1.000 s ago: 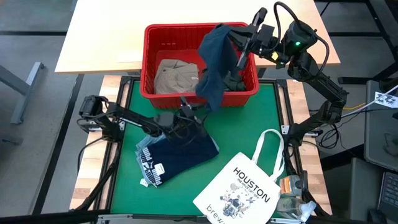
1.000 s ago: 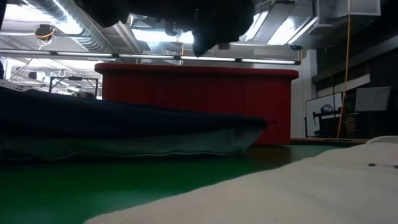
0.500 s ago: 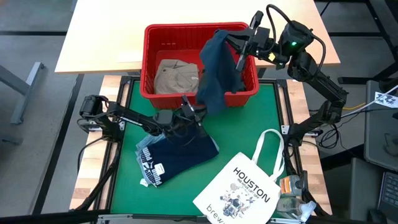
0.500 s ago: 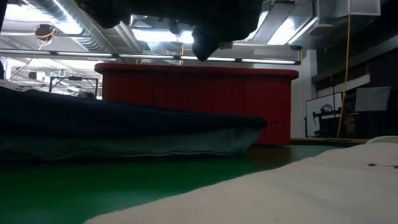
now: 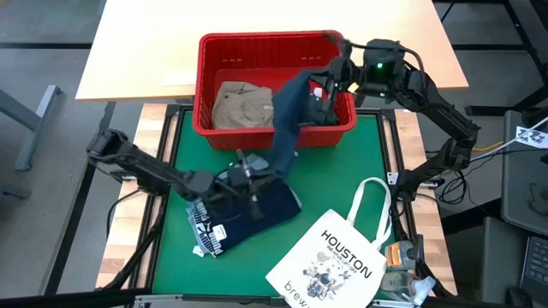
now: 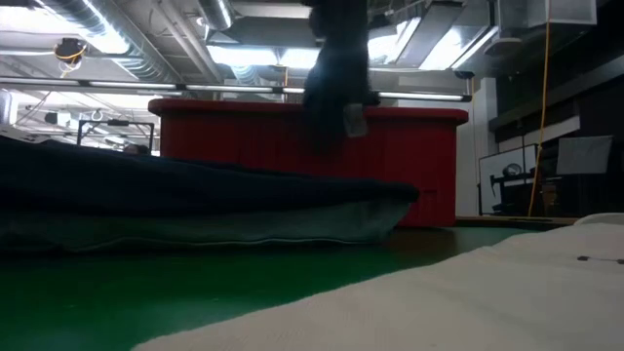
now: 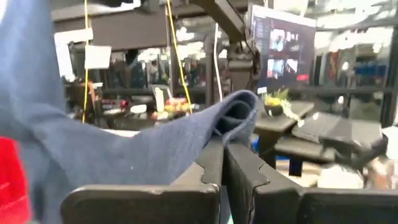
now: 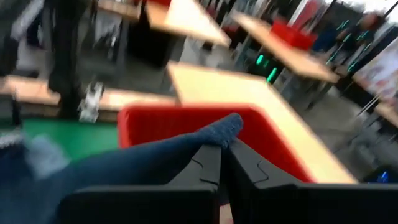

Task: Fold Laundry from Bin
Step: Stack the gray shorts on top of the dark blue boxer shorts

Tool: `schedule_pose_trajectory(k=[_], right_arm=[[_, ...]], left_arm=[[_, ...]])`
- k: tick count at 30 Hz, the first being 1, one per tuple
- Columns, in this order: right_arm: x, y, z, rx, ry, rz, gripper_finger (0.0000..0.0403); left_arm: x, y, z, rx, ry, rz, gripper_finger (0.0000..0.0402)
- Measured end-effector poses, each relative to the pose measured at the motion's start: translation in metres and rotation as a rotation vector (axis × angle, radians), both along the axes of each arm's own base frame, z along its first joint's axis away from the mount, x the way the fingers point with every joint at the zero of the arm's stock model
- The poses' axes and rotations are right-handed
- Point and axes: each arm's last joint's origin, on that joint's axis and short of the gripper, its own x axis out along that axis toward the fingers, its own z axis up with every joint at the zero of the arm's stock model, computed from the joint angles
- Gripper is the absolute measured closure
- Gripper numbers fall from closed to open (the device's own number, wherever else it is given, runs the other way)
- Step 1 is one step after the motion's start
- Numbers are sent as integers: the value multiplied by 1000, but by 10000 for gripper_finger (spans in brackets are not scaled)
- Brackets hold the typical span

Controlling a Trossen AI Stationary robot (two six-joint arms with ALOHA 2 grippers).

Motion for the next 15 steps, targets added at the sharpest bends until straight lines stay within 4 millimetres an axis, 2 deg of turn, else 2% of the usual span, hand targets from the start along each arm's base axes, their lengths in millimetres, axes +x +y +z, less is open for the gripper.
schedule_pose_trajectory(k=[9,15], right_arm=[[-7,7,-22,144,211,120,393],[-9,14,-36,326,304,286,393]], left_arm=[[-46,-33,17,-64,90,-14,401],[-66,-52,7,-141,190,-72,401]])
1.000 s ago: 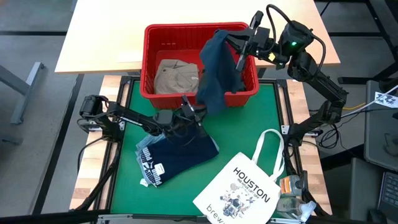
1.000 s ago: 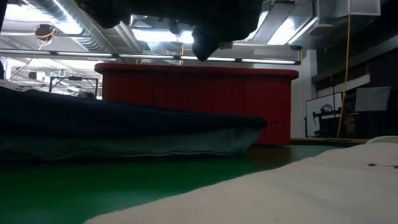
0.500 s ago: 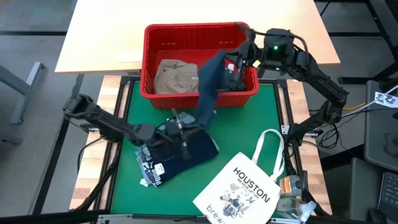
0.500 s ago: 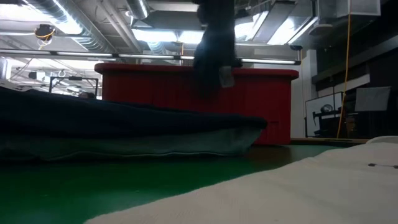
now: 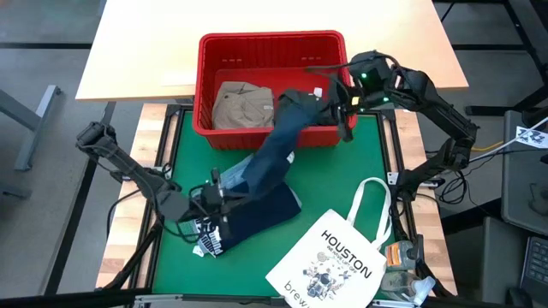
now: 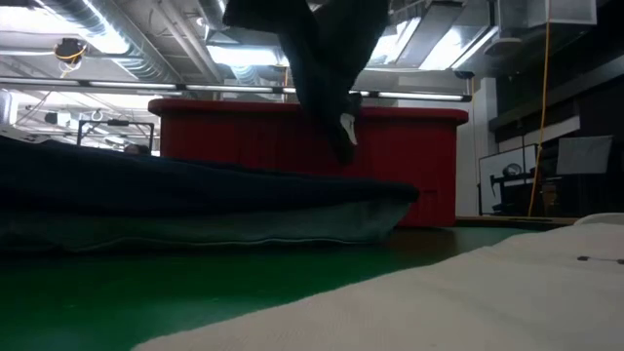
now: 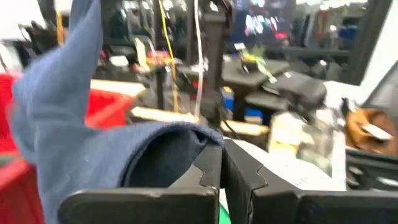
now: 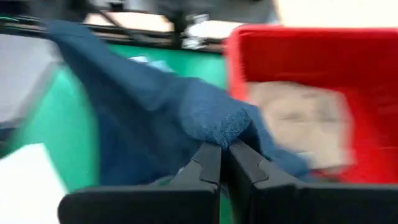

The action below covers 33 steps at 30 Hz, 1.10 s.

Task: Fold Laundry from Bin
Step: Stack the gray shorts on top of the dark blue boxer shorts

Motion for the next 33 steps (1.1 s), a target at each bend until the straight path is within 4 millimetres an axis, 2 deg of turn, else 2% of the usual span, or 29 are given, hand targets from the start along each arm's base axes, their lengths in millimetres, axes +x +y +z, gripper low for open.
schedule_pose_trajectory(k=[3,6,11,16,21,30,33], right_arm=[[5,6,-4,138,7,80,393],[10,18,-3,181,-16,162,393],[21,45,4,162,-83,288,393],[30,58,2,54,-80,264,393],[48,46,-14,-60,8,93,393],[91,-6,-59,-379,209,-104,393],[106,-24,-73,-412,226,-142,393]], left_arm=[[-6,-10,-9,-73,53,-81,401],[-10,-16,-15,-117,112,-168,401],[-16,-24,-18,-142,139,-241,401],[-17,-25,-20,-128,161,-235,401],[-15,-19,-24,-102,186,-170,401],[-8,-4,-28,-92,215,-77,401],[-7,-2,-29,-85,226,-66,401]])
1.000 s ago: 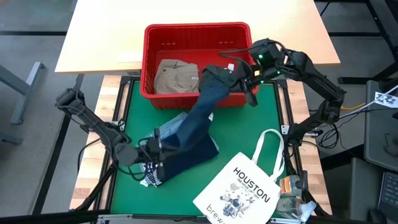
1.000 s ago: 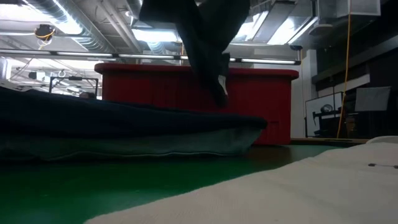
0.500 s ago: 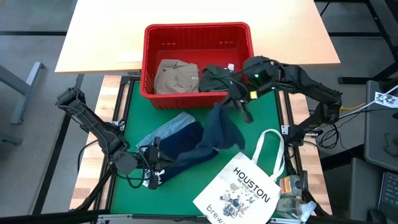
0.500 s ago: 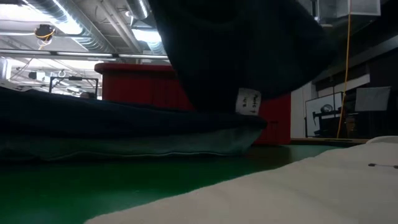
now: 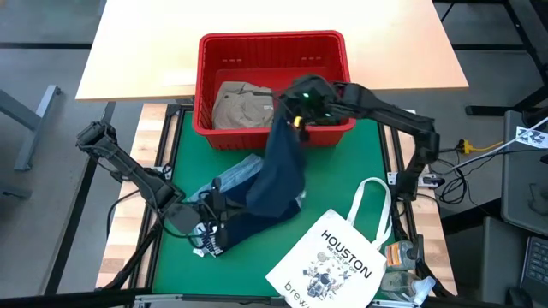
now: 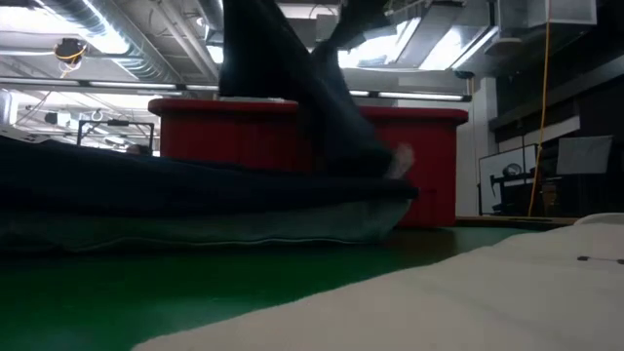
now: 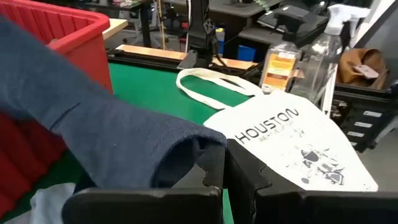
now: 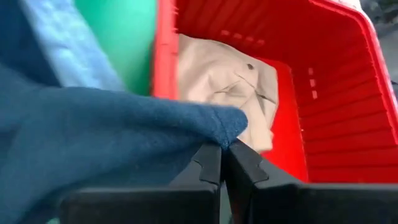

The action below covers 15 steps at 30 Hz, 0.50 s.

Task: Fold Laundry from Bin
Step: Stack the gray shorts on top of the dark blue boxer shorts

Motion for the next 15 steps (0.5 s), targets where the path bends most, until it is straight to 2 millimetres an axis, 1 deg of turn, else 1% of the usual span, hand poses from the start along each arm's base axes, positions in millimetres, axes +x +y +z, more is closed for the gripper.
schedule_pose_trajectory(k=[3,9,12,15], right_arm=[[12,-12,-15,19,12,-6,393],[29,-19,-39,31,69,-15,393],[33,-20,-46,39,86,-14,393],[32,-20,-47,42,97,-14,391]], left_arm=[[0,0,-1,3,6,1,401],[0,0,-2,-16,12,-1,401],[-1,0,-3,-12,32,-13,401],[-1,1,-4,-6,41,-13,401]])
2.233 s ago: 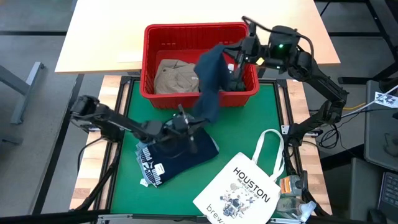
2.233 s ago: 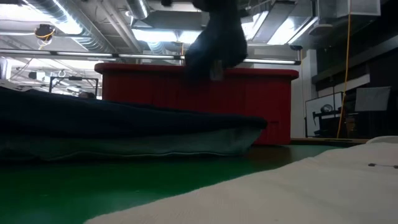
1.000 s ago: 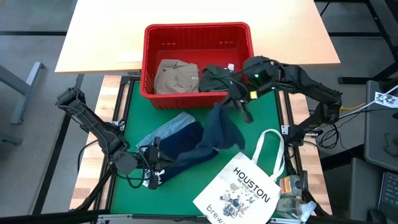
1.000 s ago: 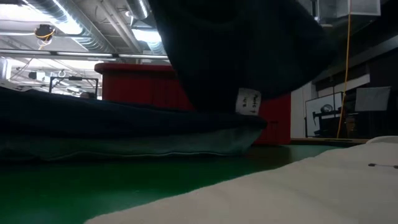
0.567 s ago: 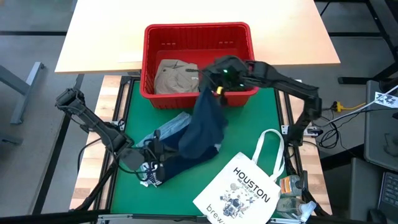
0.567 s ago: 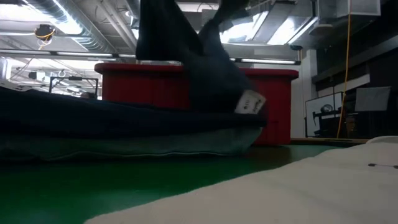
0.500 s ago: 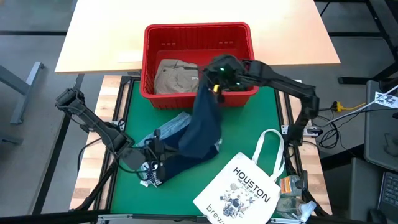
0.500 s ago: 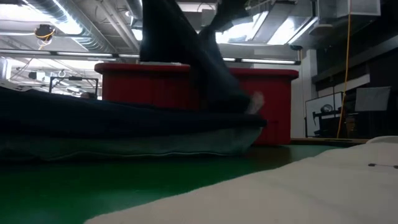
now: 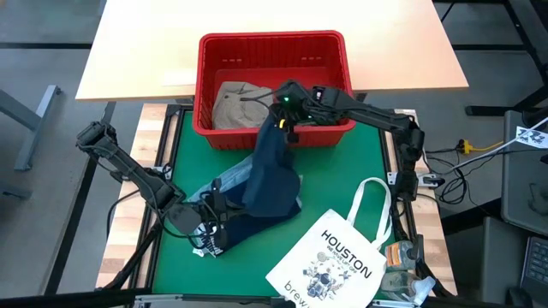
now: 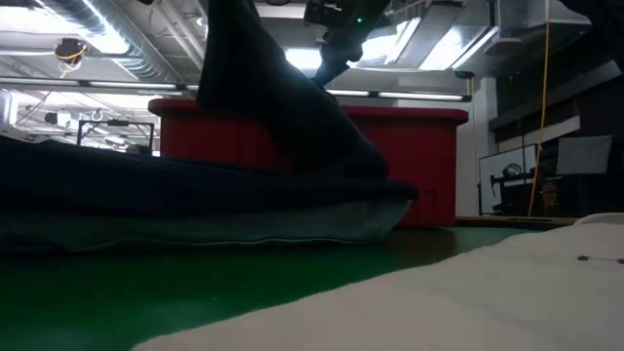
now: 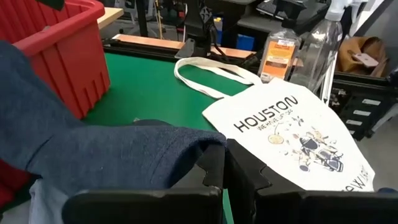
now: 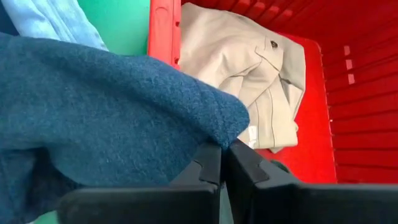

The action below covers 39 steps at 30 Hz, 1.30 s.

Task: Fold Laundry from Bin
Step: Stack the gray shorts on top of the dark blue boxer shorts

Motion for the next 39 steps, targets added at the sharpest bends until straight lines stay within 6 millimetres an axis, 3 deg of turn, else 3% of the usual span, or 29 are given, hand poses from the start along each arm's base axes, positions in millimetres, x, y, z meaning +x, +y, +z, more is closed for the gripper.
schedule_pose_trajectory(k=[4,11,15,18,23,26,30,34,39], right_arm=[[-2,1,-1,7,21,0,360],[-3,7,-2,-104,92,-69,260],[-15,27,8,-294,242,-51,232],[-29,47,17,-304,311,-17,229],[-55,77,34,-193,323,63,232],[-64,82,45,-172,280,76,232],[-73,82,51,-100,228,-30,232],[-86,91,54,161,212,-4,232],[-82,103,35,461,259,140,232]], left_arm=[[0,0,-1,5,9,-1,401],[0,0,-1,6,10,-2,401],[0,0,-1,7,11,-2,401],[-1,1,-2,5,17,2,401],[-3,2,-7,-27,51,34,401],[-4,3,-7,-32,57,42,401],[-4,3,-7,-43,54,46,401],[-4,3,-7,-77,47,61,401],[-3,3,-7,-81,45,62,401]])
